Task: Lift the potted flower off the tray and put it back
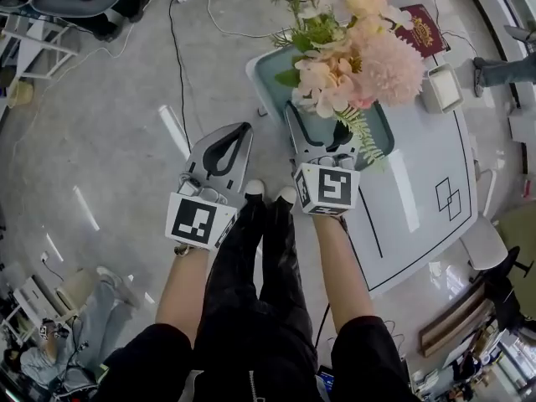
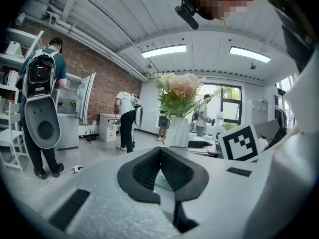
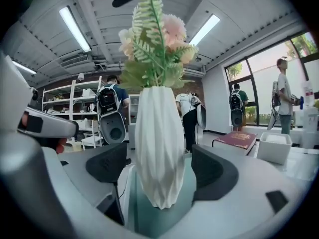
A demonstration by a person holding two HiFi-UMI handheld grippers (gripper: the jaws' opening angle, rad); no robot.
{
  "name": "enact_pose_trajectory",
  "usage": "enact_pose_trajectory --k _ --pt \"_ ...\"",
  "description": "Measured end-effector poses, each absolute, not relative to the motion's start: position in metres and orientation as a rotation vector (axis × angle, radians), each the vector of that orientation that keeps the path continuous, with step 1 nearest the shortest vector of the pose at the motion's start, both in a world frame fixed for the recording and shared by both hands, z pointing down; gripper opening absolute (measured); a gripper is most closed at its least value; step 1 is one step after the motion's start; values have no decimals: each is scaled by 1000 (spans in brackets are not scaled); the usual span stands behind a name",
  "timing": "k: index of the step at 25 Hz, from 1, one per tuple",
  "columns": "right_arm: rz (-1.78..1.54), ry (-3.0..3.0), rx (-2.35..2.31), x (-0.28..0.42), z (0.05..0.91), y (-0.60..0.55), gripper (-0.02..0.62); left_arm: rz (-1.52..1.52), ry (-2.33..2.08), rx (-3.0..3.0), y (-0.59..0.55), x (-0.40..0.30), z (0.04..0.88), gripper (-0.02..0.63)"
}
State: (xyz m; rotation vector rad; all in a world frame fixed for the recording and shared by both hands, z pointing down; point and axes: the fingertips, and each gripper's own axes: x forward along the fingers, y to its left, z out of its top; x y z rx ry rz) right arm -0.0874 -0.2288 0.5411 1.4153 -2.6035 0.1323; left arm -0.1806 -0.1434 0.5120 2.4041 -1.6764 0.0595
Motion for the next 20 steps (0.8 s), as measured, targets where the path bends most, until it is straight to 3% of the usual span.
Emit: enact_pose_trajectory --k 20 --pt "108 -2592 1469 -98 561 -259 377 87 -1675 2359 -133 -204 530 6"
